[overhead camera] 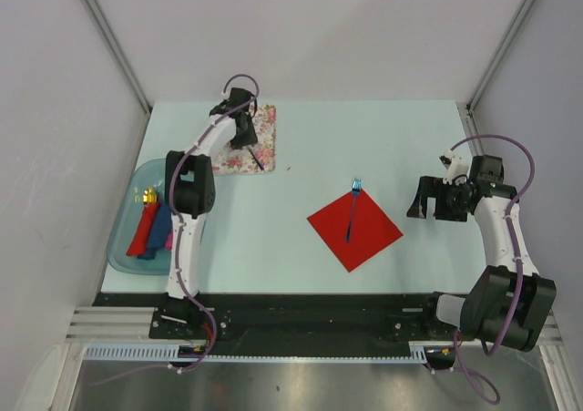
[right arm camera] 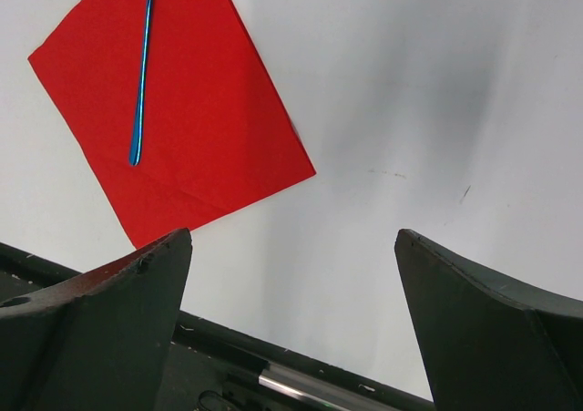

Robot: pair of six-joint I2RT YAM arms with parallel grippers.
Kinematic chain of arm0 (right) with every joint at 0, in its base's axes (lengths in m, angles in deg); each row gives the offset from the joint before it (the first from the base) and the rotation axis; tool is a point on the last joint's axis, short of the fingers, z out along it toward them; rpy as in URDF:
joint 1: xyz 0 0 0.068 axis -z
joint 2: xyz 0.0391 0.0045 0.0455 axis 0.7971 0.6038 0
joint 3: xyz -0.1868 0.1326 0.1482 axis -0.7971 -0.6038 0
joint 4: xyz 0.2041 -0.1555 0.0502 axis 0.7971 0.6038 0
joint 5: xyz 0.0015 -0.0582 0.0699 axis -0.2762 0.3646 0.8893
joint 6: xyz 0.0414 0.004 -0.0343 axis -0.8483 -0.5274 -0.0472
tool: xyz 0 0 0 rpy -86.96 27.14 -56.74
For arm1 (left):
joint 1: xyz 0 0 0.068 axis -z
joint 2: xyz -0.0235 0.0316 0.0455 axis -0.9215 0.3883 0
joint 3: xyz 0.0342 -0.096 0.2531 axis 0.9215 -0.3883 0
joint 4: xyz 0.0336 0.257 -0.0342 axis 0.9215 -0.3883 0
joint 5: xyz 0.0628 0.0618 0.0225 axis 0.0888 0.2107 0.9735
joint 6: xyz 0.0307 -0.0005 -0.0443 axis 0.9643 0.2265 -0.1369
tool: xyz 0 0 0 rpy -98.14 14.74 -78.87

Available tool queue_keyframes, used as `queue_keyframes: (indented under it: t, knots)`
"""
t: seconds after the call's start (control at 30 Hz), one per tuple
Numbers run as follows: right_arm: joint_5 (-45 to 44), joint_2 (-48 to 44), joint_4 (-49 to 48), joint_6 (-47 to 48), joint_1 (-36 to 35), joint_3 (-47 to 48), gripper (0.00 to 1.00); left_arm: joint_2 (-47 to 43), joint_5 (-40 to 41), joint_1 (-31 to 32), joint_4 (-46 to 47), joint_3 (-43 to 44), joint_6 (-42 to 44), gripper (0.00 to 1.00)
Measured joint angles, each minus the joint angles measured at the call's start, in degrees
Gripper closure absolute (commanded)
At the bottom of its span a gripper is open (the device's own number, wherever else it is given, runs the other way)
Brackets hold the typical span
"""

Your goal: Place the utensils on the paper napkin and roll it up

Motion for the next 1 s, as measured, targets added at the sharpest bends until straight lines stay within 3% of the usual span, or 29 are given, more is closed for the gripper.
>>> queue_keyframes:
  t: [0.13,0.27,0.43,0.77,1.0]
  knots:
    - [0.00,0.00,0.00,0.00,0.02,-0.02,0.00,1.90,1.20,0.20,-0.70,1.51,-0.44,0.63]
    - [0.00,0.00,0.00,0.00,0.02,0.00,0.00,2.14,1.49,0.26,-0.90,2.01,-0.74,0.83]
    - [0.00,0.00,0.00,0.00,0.04,0.00,0.00,2.56,1.53,0.24,-0.85,2.34,-0.96,0.99]
    - [0.20,0.00,0.02,0.02,0.04,0.00,0.00,2.01,0.42,0.31,0.79,6.86,1.14,1.00]
    - [0.37,0.00,0.00,0.00,0.04,0.00,0.00,-9.62,0.48,4.24,1.40,3.45,3.17,1.00]
